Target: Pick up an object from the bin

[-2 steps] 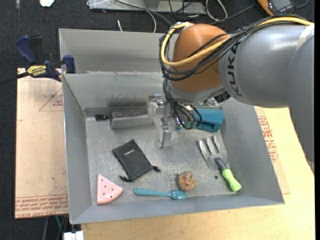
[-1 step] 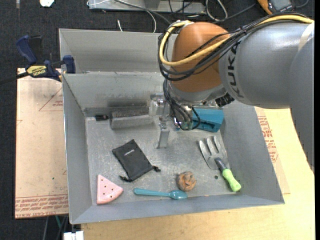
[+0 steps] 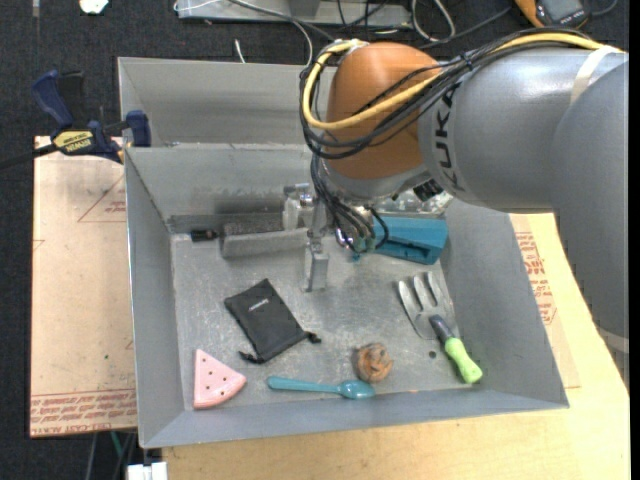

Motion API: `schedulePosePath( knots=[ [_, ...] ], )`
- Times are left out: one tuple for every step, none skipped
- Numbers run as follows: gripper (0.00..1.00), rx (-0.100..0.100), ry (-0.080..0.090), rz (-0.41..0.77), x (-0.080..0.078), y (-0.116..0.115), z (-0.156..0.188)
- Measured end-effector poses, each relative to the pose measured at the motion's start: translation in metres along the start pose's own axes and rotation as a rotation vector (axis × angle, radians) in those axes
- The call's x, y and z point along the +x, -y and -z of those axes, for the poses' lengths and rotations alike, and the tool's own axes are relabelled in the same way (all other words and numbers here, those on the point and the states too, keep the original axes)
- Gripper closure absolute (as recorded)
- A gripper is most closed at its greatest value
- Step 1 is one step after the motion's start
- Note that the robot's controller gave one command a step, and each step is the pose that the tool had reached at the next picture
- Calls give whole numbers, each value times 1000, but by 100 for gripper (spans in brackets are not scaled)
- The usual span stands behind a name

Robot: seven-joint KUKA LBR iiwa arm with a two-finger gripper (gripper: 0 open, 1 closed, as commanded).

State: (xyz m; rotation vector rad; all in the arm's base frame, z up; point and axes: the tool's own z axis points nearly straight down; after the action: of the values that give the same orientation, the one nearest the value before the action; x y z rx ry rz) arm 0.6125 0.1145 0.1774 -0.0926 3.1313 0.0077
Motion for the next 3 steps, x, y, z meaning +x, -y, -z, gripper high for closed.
schedulePosePath(
  knots=[
    [100, -5, 2, -46, 18, -55, -20],
    [0, -5, 2, -46, 18, -54, -20],
    [0, -5, 2, -47, 18, -54, -20]
  ],
)
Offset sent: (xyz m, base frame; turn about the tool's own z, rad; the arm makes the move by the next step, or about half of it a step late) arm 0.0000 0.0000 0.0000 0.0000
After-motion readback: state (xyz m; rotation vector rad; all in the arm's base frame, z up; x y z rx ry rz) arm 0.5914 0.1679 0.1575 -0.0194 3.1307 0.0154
